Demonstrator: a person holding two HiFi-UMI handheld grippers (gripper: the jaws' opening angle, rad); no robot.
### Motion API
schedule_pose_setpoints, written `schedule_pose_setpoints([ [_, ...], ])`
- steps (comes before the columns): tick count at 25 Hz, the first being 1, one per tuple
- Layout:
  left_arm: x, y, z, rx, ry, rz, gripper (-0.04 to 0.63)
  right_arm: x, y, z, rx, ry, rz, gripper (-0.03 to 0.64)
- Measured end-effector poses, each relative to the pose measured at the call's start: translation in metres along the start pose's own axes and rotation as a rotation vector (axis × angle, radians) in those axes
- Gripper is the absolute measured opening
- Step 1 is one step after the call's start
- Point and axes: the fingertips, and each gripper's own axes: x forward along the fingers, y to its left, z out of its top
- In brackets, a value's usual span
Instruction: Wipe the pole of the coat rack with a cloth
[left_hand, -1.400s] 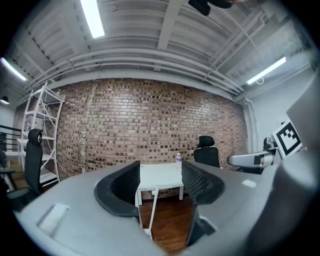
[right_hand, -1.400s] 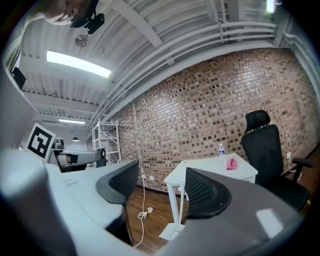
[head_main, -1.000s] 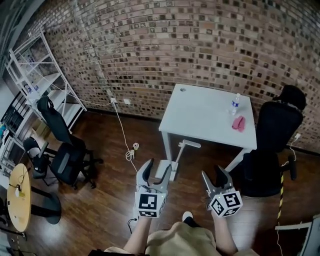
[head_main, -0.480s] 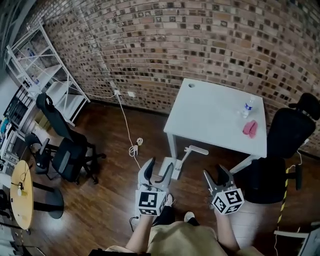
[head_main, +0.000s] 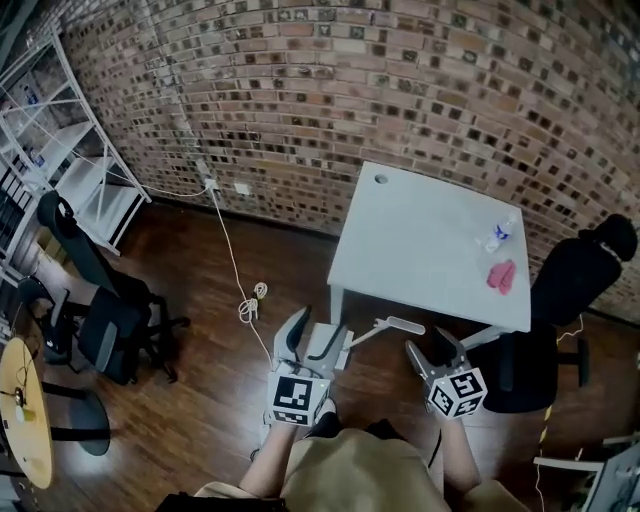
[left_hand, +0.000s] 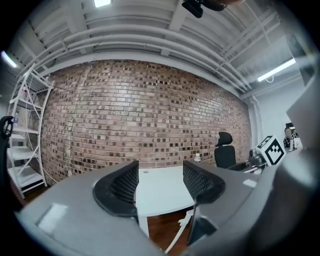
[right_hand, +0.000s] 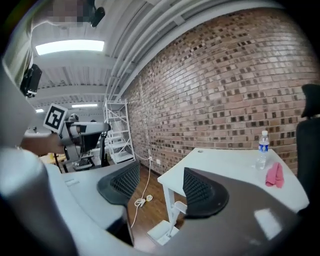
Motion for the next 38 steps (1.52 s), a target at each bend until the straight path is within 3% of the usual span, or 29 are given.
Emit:
schedule_pose_setpoints([
  [4,0.015,0.012,-0.011,-0.017,0.028,-0.035,0.256,0.038,0.002,-0.037,-0.006,0.167,0.192,0.222],
  [7,0.027,0.013,-0.013,-0.007,0.038,-0.047,0.256,0.062,-0.014,-0.061,-0.067,0.297,0.269,0.222],
  [14,0.053,0.03,-0.024,-0.026,0.092,0.032,0.256,0.109,-0.056,-0.127,-0.319,0.658,0.456,0.227],
  [19,0.064,0.038,-0.03,-0.032,0.118,0.092,0.256,0.124,-0.069,-0.175,-0.433,0.863,0.601,0.259],
  [28,0.072,0.044,-0.042,-0.03,0.161,0.162,0.256,0.134,-0.057,-0.226,-0.468,0.995,0.763,0.262],
  [34,0.067,0.051,-0.045,-0.033,0.178,0.202,0.256,0.135,-0.05,-0.25,-0.451,1.043,0.81,0.259],
  [38,0.061,0.058,-0.048,-0.034,0.19,0.225,0.256,0.141,-0.05,-0.254,-0.435,1.045,0.795,0.171],
])
